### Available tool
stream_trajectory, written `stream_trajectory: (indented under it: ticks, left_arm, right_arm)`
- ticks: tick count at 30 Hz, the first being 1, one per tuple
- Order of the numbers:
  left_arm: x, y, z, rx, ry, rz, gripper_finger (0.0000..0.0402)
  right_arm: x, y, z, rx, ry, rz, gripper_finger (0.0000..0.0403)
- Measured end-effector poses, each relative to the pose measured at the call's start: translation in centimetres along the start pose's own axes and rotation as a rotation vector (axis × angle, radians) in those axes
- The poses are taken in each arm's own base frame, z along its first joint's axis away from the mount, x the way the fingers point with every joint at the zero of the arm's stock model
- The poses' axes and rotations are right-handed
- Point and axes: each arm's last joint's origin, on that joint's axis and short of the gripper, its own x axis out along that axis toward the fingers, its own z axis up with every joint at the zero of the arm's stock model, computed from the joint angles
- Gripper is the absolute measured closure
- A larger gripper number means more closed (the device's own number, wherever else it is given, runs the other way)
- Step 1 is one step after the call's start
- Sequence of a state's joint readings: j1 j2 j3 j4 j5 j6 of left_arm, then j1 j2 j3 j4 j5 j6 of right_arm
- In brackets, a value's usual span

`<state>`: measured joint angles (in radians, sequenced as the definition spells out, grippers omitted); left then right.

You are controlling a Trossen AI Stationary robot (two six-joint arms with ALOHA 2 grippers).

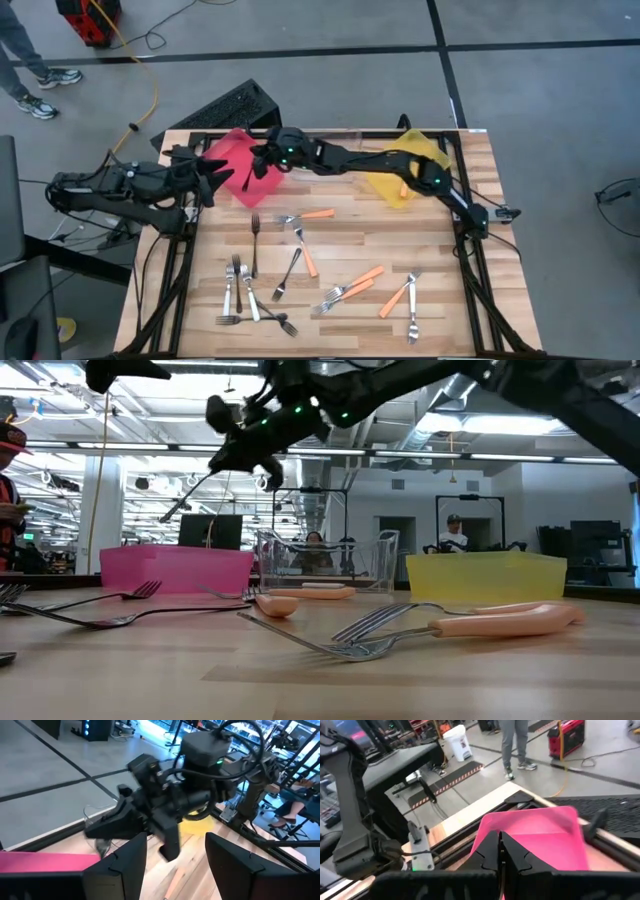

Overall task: Sort silverware by color (type)
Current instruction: Put the black fork into the pink bin

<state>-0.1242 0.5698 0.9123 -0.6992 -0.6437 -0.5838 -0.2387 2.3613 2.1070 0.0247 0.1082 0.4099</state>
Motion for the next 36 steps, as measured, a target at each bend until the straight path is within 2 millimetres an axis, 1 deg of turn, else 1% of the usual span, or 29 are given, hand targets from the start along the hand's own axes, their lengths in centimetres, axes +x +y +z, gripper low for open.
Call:
stream_trajectory:
  ticks: [5,9,14,20,25,36]
  left_arm:
    - [0.0,0.2,-0.3,0.020,0.024,0.014,0.0216]
    - [0.0,0.3,-0.4,0.031,0.039,0.020,0.0216]
    - [0.0,0.4,-0.5,0.036,0.044,0.026,0.0216]
    - [0.0,0.4,-0.6,0.045,0.055,0.034,0.0216]
    - [0.0,0.5,-0.6,0.045,0.049,0.042,0.0216]
    - [-0.1,0.5,-0.6,0.046,0.049,0.044,0.0216]
  right_arm:
    - [2.1,-0.3,-0.5,-0.001,0.034,-0.005,0.0384]
    - [3.0,-0.4,-0.9,-0.002,0.047,-0.002,0.0384]
    - [3.1,-1.1,-1.4,-0.003,0.079,-0.026,0.0384]
    - [3.2,-1.8,-1.3,-0.002,0.088,-0.047,0.0384]
    - [3.5,-2.5,-2.0,-0.006,0.122,-0.084,0.0384]
    - [3.5,-2.9,-2.1,-0.009,0.145,-0.100,0.0384]
